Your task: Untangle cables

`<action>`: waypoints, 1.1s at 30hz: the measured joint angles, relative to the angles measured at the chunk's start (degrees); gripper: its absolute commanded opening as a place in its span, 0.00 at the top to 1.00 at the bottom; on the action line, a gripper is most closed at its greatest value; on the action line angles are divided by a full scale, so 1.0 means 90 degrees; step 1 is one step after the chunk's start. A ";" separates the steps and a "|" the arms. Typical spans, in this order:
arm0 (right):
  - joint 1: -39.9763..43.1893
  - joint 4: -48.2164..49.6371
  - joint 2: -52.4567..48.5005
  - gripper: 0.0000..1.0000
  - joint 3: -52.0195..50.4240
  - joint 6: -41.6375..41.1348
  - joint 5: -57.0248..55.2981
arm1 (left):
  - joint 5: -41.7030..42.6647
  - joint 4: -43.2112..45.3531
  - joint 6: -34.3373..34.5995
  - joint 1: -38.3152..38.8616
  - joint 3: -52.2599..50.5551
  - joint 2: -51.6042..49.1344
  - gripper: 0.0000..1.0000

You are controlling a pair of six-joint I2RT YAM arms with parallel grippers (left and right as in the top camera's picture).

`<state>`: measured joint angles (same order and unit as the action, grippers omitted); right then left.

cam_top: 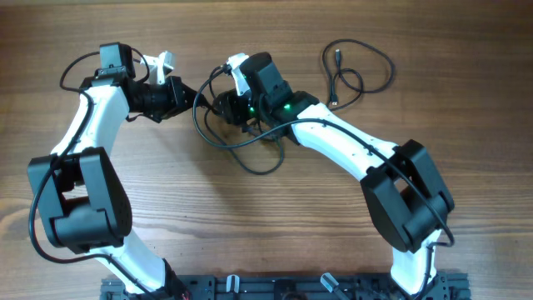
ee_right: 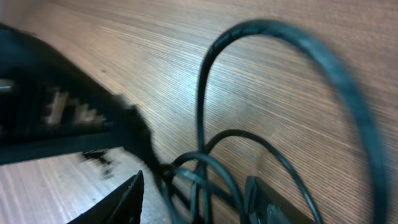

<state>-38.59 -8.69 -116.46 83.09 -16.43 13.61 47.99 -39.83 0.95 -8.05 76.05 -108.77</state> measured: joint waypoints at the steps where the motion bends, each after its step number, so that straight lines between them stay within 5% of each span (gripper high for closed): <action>1: 0.0000 -0.0002 -0.0056 0.46 0.0000 -0.0002 -0.0068 | 0.0138 -0.0024 -0.0143 0.0000 0.0000 0.0000 0.96; 4: 0.0007 -0.0078 -0.0180 0.51 0.0000 -0.0007 -0.0175 | 0.0357 -0.0073 -0.0464 0.0000 0.0000 0.0000 0.96; 7: 0.0036 -0.0151 -0.0192 0.84 0.0000 -0.0041 -0.0209 | 0.0459 -0.0092 -0.0627 0.0000 -0.0002 0.0000 0.96; 10: 0.0075 -0.0219 -0.0192 0.96 0.0000 -0.0044 -0.0287 | 0.0493 -0.0095 -0.0724 -0.0010 -0.0002 0.0000 0.96; 23: 0.0321 -0.0240 -0.0192 0.96 0.0000 -0.0862 0.0872 | 0.0520 -0.0097 -0.0799 -0.0068 -0.0002 0.0000 0.94; 33: 0.0333 0.0806 -0.0192 0.96 -0.0002 -0.1681 0.1593 | 0.0478 -0.0010 -0.0840 0.0012 0.0000 0.0000 0.93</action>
<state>-35.59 -1.43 -118.19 83.07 -31.55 27.94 52.29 -39.92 -6.61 -7.94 76.05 -108.77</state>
